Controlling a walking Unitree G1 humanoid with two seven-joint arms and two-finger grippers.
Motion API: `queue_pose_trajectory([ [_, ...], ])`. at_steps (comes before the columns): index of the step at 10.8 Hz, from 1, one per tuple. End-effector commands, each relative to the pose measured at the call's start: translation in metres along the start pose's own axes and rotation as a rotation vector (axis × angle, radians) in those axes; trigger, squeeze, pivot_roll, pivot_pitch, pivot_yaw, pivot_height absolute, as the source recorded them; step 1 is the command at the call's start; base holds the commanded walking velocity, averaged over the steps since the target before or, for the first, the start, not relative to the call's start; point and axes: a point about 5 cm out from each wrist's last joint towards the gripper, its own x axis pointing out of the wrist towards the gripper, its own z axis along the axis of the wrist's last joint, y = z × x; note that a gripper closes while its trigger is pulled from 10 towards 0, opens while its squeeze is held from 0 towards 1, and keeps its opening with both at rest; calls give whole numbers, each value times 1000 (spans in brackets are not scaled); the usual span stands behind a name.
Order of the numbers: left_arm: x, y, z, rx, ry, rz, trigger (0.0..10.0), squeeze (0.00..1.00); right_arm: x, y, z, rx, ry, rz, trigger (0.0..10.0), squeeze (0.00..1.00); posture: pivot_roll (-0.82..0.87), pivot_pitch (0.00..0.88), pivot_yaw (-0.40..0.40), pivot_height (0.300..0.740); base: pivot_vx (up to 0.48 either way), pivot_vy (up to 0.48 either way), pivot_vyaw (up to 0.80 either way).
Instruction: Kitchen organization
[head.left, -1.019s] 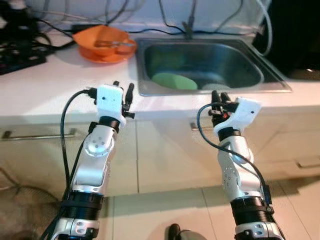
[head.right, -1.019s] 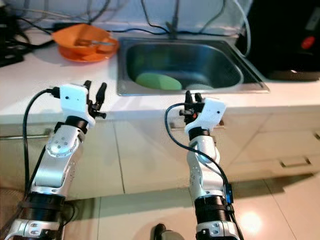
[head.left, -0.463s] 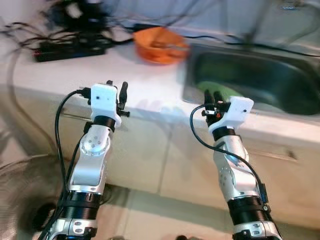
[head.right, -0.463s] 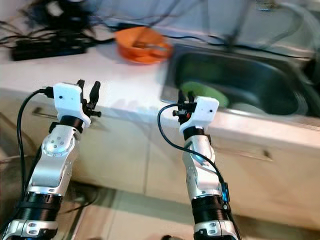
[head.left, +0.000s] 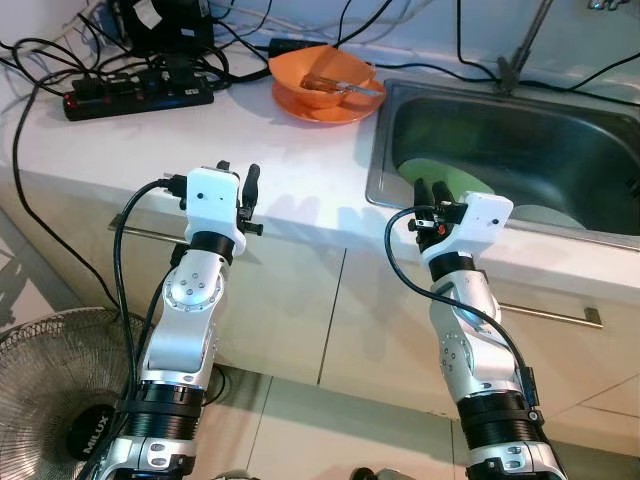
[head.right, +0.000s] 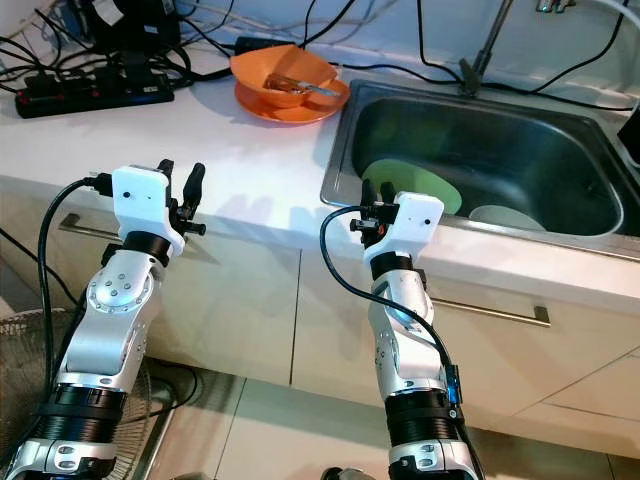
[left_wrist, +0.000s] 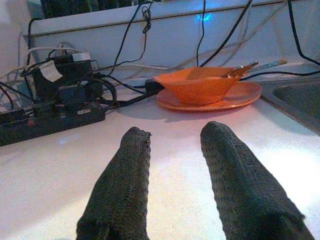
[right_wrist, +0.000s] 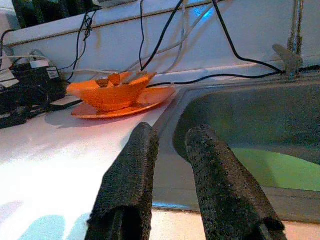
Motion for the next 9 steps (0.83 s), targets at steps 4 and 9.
queue_pose_trajectory([
  [4,6,-1,12,16,-39,-6,10000,0,6,-8,17,-11,-75,-34,10000,0,90,35,-66,740,197,0,0],
  [9,6,-5,16,12,-60,-26,10000,0,9,-5,26,-42,-102,-16,10000,0,88,28,-71,740,276,0,0],
])
